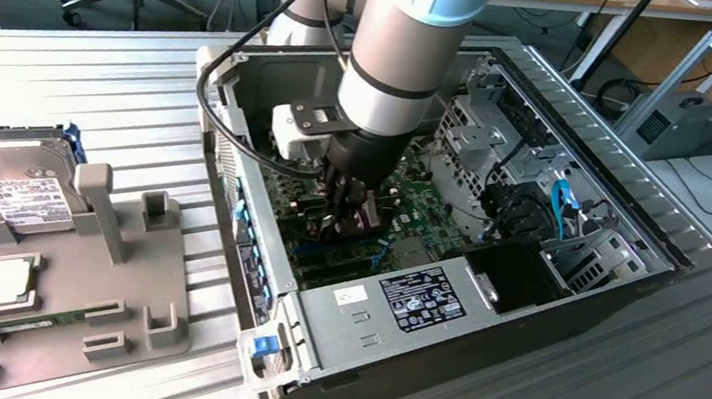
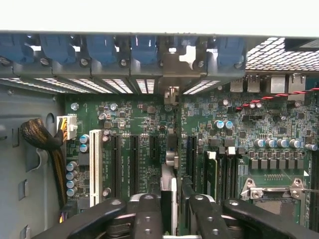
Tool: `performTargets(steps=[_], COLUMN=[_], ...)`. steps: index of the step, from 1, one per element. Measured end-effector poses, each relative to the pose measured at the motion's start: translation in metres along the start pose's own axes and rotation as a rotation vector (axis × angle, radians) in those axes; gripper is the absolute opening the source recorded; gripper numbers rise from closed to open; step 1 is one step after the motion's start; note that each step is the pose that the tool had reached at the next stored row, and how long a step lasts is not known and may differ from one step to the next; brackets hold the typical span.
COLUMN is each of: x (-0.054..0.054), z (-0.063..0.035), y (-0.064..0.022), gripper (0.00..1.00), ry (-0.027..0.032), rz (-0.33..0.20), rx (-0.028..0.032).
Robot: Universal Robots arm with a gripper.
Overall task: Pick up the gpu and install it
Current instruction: 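Insert the gpu into the slot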
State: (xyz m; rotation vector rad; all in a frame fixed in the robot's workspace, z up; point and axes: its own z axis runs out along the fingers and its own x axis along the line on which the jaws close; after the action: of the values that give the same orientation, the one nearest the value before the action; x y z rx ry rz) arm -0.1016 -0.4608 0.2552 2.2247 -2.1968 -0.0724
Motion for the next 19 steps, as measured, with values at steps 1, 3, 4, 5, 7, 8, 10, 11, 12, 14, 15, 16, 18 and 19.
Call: performTargets(steps=[1, 3, 4, 5, 7, 8, 10, 11, 12, 14, 15, 16, 18, 19], x=[0.0, 0.0, 0.0, 0.0, 0.0, 0.0, -0.001, -0.002, -0.003, -0.005, -0.006, -0.006, -0.006, -0.006], z=[-0.0002, -0.0004, -0.0003, -0.0005, -0.0042, -0.0081, -0.0176, -0.0223, -0.0269, -0.0311, -0.0316, -0.0317, -0.0319, -0.032], y=[0.0, 0.0001, 0.0001, 0.0, 0.0002, 0.0003, 0.0008, 0.001, 0.0012, 0.0012, 0.0008, 0.0, -0.0047, -0.0072], gripper=[0.33, 0.4, 0.4, 0.4, 0.4, 0.4, 0.4, 0.4, 0.4, 0.4, 0.4, 0.38, 0.25, 0.19], ry=[0.0004, 0.0008, 0.0007, 0.0009, 0.0009, 0.0009, 0.0008, 0.0009, 0.0008, 0.001, 0.0017, 0.0017, 0.0016, 0.0016], rz=[0.0, 0.0, 0.0, 0.0, 0.0, 0.0, 0.0, 0.0, 0.0, 0.0, 0.0, 0.0, 0.0, 0.0], rx=[-0.0002, -0.0004, -0.0004, -0.0005, -0.0005, -0.0005, -0.0004, -0.0004, -0.0004, -0.0004, -0.0009, -0.0018, -0.0073, -0.0104])
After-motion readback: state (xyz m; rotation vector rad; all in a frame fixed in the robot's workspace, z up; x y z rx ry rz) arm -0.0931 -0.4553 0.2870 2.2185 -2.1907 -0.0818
